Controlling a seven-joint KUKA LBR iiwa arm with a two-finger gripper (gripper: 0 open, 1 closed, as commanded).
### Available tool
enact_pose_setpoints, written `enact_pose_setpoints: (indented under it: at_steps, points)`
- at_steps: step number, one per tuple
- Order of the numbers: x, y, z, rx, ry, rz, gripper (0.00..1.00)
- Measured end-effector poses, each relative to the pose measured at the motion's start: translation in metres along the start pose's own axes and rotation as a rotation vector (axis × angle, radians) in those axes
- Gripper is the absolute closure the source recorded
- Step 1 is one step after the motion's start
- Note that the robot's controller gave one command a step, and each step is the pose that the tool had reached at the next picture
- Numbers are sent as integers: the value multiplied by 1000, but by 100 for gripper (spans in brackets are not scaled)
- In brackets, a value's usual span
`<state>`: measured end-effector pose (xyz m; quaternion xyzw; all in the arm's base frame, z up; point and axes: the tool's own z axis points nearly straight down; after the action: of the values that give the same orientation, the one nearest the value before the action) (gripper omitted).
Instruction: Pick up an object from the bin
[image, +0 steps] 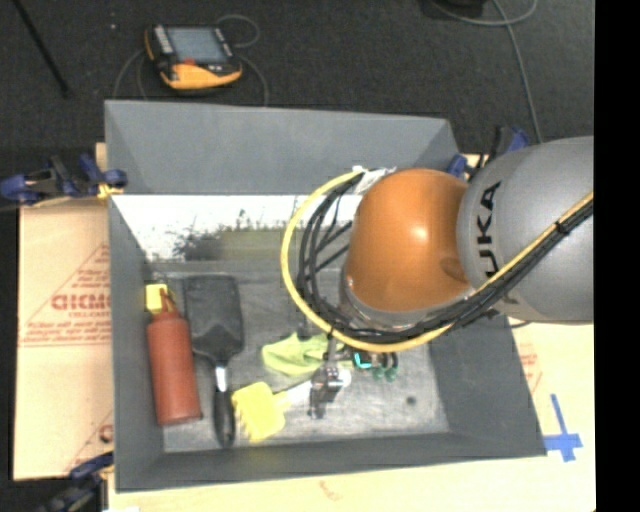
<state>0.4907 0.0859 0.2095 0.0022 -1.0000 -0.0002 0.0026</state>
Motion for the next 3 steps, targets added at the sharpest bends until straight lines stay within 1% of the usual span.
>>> enact_pose_setpoints:
  at_steps: [1, 2, 3]
  points:
    - [-2, 0, -4, -1, -8, 3, 0]
    - [-34, 13, 100, 1, -7, -240, 100]
    - [-35, 13, 100, 0, -7, -236, 0]
